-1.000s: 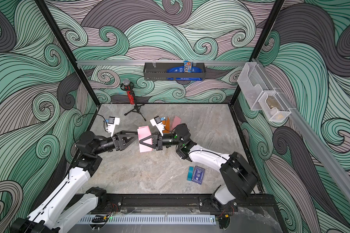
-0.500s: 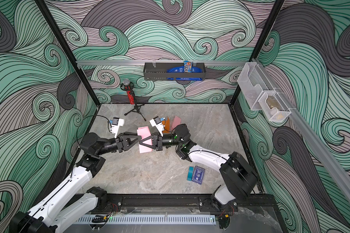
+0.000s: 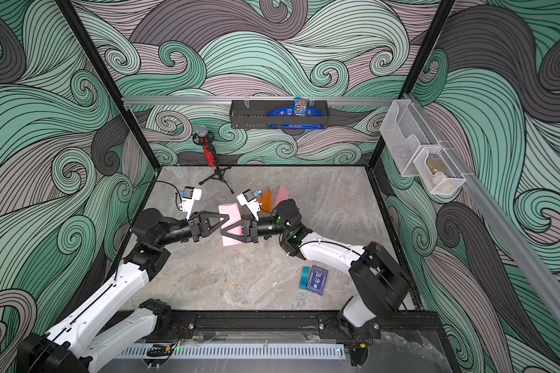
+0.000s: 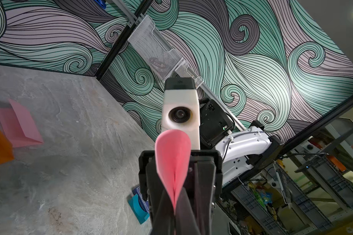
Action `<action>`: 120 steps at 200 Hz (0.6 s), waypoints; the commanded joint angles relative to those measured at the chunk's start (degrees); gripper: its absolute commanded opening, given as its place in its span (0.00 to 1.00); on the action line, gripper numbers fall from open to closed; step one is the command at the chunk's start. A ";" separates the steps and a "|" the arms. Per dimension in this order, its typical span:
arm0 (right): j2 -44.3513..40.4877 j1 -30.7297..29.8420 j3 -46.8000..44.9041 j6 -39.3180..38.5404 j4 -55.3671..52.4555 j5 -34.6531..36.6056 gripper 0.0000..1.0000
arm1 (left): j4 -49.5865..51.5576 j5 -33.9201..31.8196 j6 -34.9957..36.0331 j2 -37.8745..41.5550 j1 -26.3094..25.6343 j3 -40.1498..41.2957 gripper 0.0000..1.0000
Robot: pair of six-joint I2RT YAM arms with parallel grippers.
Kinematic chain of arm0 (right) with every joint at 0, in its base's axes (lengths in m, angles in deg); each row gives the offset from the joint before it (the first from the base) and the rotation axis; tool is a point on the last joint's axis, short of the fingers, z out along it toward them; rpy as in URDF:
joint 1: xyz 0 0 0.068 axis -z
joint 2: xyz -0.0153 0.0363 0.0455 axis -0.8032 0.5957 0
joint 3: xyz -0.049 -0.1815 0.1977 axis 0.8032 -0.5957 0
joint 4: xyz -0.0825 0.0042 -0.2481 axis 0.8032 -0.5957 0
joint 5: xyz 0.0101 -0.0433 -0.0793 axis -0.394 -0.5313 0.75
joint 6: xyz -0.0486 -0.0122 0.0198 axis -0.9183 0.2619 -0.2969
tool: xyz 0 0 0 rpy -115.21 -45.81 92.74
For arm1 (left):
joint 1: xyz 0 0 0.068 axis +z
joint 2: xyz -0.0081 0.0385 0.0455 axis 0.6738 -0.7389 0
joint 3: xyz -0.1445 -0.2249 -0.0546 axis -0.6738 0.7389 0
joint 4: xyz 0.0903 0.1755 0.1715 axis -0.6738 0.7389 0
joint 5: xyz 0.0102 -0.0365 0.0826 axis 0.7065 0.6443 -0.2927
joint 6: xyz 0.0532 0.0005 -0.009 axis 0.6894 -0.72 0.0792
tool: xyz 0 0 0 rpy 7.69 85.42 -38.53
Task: Fold the square paper along the opposite sides
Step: Fold the paper, then smooth out the paper at the center of the board.
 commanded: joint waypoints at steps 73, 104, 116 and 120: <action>-27.43 4.49 -33.00 -35.94 5.39 30.52 0.56 | 14.50 -6.45 13.16 -15.09 -0.64 2.74 0.00; -23.54 0.36 -37.20 -47.61 8.96 35.58 0.49 | 17.18 -3.64 18.40 -27.10 -3.62 -0.20 0.00; -20.43 -1.18 -37.30 -50.54 8.97 36.80 0.44 | 24.03 -4.79 22.78 -33.35 -4.76 -4.49 0.00; -19.37 -1.58 -37.30 -51.03 9.19 37.32 0.42 | 25.49 -4.91 23.73 -34.96 -4.90 -5.66 0.00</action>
